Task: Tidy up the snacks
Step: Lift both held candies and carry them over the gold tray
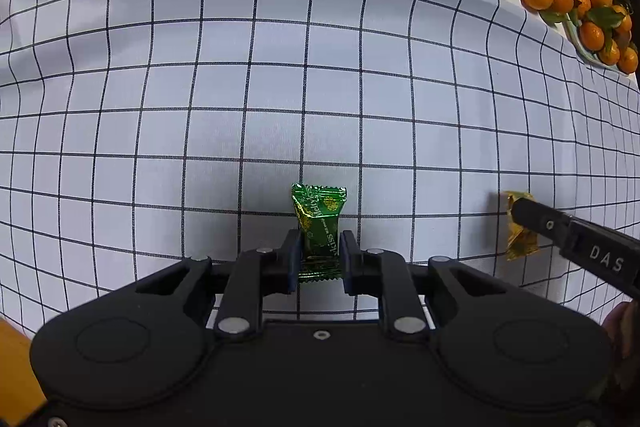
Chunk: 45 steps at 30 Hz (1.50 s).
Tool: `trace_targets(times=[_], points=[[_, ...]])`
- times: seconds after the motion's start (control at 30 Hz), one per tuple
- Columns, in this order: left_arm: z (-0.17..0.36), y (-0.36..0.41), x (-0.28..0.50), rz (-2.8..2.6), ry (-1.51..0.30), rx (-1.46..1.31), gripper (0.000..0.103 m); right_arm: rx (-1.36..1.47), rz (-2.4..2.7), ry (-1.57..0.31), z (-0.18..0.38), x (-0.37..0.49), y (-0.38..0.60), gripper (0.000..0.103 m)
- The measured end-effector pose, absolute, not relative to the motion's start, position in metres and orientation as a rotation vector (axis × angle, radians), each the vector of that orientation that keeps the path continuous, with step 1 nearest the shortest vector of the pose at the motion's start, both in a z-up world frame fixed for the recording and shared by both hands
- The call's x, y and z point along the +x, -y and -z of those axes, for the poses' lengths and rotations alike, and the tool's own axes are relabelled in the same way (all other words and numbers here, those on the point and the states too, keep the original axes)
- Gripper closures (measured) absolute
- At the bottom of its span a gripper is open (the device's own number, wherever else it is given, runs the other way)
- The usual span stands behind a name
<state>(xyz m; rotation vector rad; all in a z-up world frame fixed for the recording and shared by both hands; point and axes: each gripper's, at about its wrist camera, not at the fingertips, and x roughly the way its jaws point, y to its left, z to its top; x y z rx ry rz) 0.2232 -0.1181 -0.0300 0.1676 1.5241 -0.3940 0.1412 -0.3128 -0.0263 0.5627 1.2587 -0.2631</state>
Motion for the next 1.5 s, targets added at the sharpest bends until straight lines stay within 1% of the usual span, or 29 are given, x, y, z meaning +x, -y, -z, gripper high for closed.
trace_targets(times=[0.33,0.67,0.9,1.13,1.33,1.5], points=[[0.02,0.113,0.209,0.373,-1.458,0.195,0.077,0.494,0.31,-1.212,0.018,0.139,0.313,0.082],[-0.002,0.101,0.161,0.389,-1.343,0.235,0.077,0.406,0.343,-1.105,-0.01,0.109,0.308,0.082],[-0.021,0.065,0.116,0.399,-1.25,0.177,0.077,0.444,0.337,-1.023,-0.029,0.063,0.295,0.082],[-0.029,0.032,0.079,0.424,-1.178,0.128,0.077,0.512,0.34,-0.929,-0.042,0.001,0.273,0.082],[-0.024,0.009,0.051,0.422,-1.179,0.091,0.077,0.568,0.343,-0.882,-0.042,-0.052,0.25,0.081],[-0.018,-0.001,0.031,0.403,-1.196,0.092,0.077,0.576,0.323,-0.888,-0.035,-0.087,0.225,0.081]])
